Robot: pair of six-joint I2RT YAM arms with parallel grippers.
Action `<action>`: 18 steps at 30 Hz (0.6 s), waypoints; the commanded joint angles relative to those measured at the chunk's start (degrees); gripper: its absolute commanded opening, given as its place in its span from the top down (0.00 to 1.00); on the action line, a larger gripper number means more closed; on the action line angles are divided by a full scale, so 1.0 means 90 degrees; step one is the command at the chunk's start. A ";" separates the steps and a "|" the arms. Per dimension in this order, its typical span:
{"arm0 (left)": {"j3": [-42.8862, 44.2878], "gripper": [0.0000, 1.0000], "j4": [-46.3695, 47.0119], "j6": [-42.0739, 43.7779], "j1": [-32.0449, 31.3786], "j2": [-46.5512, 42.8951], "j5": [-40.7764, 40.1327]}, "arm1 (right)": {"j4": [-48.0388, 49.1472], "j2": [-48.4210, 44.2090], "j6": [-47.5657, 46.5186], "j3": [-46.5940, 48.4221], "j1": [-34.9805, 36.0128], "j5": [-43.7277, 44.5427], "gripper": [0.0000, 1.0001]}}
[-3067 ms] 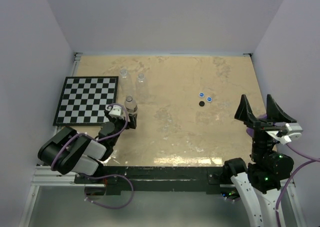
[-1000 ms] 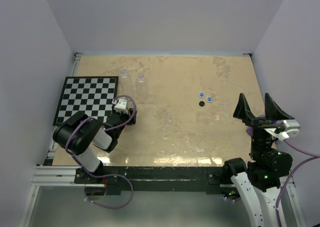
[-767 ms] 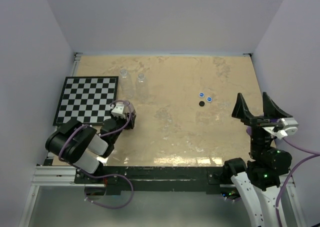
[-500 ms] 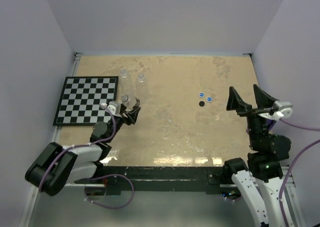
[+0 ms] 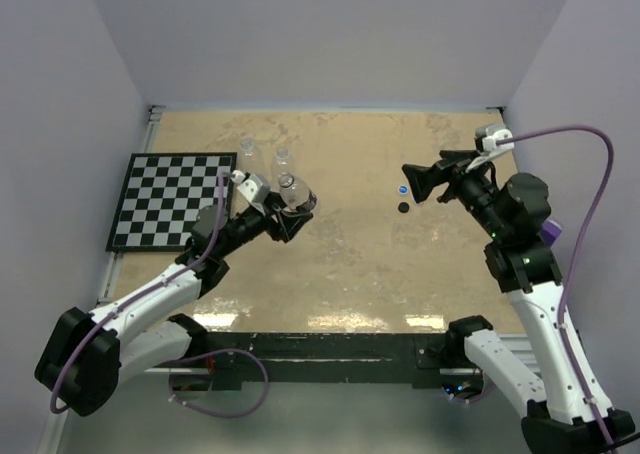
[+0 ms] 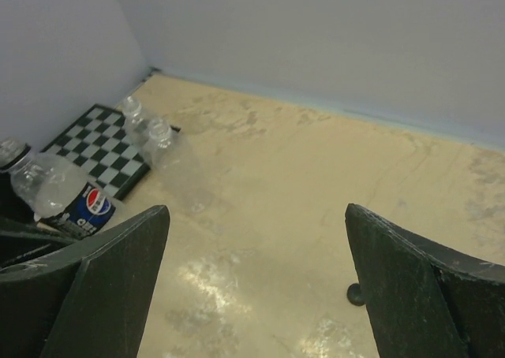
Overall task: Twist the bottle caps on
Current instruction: Pick up the plastic bottle at the center of the board.
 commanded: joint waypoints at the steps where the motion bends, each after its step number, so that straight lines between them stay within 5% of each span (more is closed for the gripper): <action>1: 0.1027 0.49 -0.2321 0.0437 -0.0224 0.0050 0.0710 | -0.0433 0.0419 -0.0134 0.0449 0.0106 -0.0944 0.01; 10: 0.1878 0.51 -0.4110 0.1101 -0.0771 0.0490 0.0614 | -0.0278 0.1035 0.0168 0.0586 0.1580 -0.0583 0.05; 18: 0.2122 0.50 -0.4346 0.1307 -0.1162 0.0627 0.0204 | -0.0190 0.1562 0.0422 0.0879 0.2684 -0.0125 0.15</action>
